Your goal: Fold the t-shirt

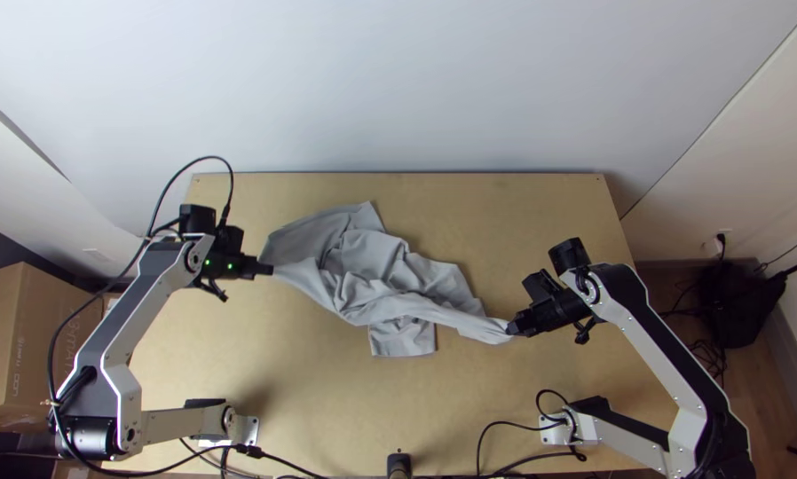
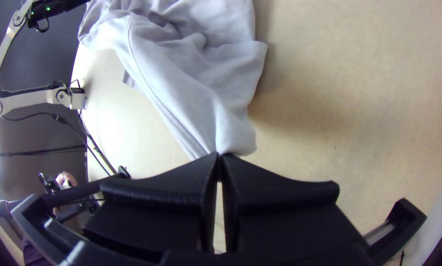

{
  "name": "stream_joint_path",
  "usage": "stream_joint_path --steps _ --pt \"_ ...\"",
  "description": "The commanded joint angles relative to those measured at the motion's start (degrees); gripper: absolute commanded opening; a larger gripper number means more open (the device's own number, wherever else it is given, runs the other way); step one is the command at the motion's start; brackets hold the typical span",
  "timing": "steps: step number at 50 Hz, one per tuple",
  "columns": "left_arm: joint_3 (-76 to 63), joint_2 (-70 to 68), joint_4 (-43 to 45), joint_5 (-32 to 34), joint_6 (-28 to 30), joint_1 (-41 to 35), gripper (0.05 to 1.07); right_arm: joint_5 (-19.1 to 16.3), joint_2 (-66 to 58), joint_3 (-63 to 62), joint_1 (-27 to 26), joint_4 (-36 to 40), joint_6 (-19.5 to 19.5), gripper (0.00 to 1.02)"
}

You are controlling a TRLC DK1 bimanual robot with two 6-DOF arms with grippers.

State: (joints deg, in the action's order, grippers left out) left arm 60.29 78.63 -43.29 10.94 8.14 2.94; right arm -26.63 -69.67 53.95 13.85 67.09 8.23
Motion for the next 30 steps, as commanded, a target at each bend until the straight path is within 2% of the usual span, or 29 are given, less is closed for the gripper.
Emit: stream_joint_path --steps 1,3,4,8,10,12,17,22,28,30 --pt "-7.0 -3.7 -3.3 0.2 3.8 0.8 0.08 -0.3 -0.7 1.2 -0.4 0.7 1.5 0.02" --pt "-9.0 -5.4 -4.7 0.2 5.0 0.4 0.10 -0.3 -0.6 1.2 -0.3 0.7 1.5 0.02" --pt "-9.8 -6.3 -5.2 0.2 5.6 0.1 0.15 -0.3 -0.6 1.2 -0.3 0.7 1.4 0.02" --pt "-12.0 -9.5 -6.8 0.3 7.3 -0.2 0.55 -0.3 -0.3 1.2 -0.3 0.7 1.4 0.02" --pt "-12.2 -10.3 -7.5 0.4 8.0 -0.2 0.67 -0.3 -0.2 1.2 -0.4 0.7 1.3 0.02" --pt "-11.9 -10.8 -7.5 0.4 8.1 -0.1 0.72 -0.3 0.1 1.2 -0.3 0.7 1.3 0.02" --pt "-8.6 -11.1 -9.9 1.9 8.9 0.7 0.75 -0.3 0.7 1.2 -0.4 0.7 1.1 0.02" --pt "-2.3 -10.3 -11.8 6.2 6.1 0.6 0.75 -0.3 1.4 0.9 -0.3 0.7 0.8 0.02" --pt "1.4 -8.1 -10.2 6.6 2.1 -5.1 0.74 -0.3 1.5 0.3 -0.1 0.7 0.6 0.02" --pt "1.7 -6.7 -9.0 5.5 1.3 -7.2 0.70 -0.3 1.6 0.2 0.0 0.7 0.6 0.02"
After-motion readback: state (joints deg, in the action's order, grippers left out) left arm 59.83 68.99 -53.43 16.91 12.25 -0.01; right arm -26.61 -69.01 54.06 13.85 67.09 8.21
